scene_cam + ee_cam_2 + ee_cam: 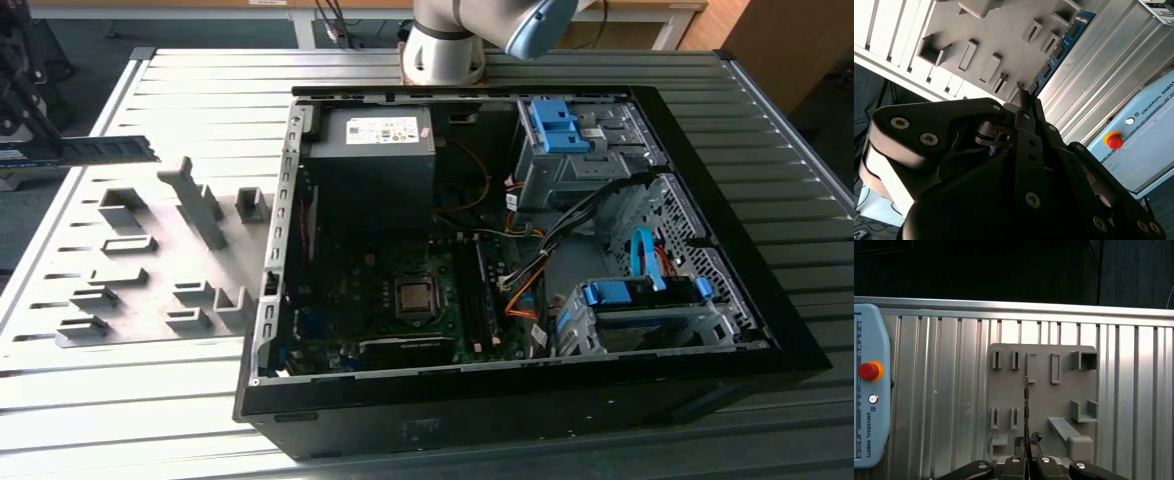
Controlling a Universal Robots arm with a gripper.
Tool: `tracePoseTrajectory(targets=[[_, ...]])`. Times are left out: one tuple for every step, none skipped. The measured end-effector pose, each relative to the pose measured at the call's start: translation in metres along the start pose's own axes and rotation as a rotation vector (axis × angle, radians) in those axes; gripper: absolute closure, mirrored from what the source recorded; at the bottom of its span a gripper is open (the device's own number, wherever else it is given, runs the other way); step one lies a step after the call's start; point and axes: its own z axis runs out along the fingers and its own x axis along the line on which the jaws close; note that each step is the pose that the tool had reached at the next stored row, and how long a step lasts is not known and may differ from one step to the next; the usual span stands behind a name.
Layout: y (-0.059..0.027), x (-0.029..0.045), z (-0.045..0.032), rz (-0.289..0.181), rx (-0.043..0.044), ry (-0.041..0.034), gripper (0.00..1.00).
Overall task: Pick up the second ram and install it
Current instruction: 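Pick up the second ram and move it above second insertion slot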
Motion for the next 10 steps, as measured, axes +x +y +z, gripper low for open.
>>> tracePoseTrajectory(targets=[[-0.0014,0.0001,0.0,0.0,0.0001,-0.0001,0.86],[-0.0028,0.0001,-0.0001,0.0,0.0,0.0,0.86],[-0.004,0.0001,-0.0001,0.0,0.0,0.0,0.86],[-0.0053,0.0001,-0.0001,0.0,0.0001,-0.0001,0.86],[-0.0065,0.0001,-0.0001,0.0,0.0001,-0.0001,0.86],[-0.0078,0.0002,-0.0002,0.0,0.0,0.0,0.86],[-0.0092,0.0002,-0.0002,0.0,0.0,0.0,0.86],[-0.0106,0.0002,-0.0003,0.0,0.0,0.0,0.86],[-0.0123,0.0003,-0.0003,0.0,0.0,0.0,0.86],[-0.0141,0.0003,-0.0003,0.0,0.0001,-0.0001,0.86]])
